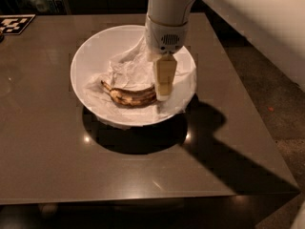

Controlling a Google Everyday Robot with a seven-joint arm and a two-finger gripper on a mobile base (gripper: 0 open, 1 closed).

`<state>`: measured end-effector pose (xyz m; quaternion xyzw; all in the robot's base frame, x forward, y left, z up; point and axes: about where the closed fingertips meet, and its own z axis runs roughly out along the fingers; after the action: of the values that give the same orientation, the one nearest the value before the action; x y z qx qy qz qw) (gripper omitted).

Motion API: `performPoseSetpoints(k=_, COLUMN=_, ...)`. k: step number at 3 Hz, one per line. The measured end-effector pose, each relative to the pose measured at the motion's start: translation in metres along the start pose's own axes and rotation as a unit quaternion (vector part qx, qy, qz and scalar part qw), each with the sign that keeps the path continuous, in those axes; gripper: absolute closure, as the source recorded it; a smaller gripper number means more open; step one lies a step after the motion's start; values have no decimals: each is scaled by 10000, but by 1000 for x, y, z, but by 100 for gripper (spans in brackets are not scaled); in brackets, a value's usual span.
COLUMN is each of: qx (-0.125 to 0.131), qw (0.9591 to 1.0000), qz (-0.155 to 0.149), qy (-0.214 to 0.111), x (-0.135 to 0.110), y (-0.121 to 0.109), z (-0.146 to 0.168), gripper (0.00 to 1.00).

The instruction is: Pick banana from white bowl

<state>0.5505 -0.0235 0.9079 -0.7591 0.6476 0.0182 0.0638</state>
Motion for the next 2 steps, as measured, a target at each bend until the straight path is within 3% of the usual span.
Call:
performPoseSetpoints(k=1, qx=-102, qw=9999, qz=-17, qy=46, x=-5, y=-5, z=12, gripper=32)
performPoseSetpoints(k=2, qx=-187, qw=9998, qz=-27, qy=34, x=-8, y=-8, z=20, gripper=35)
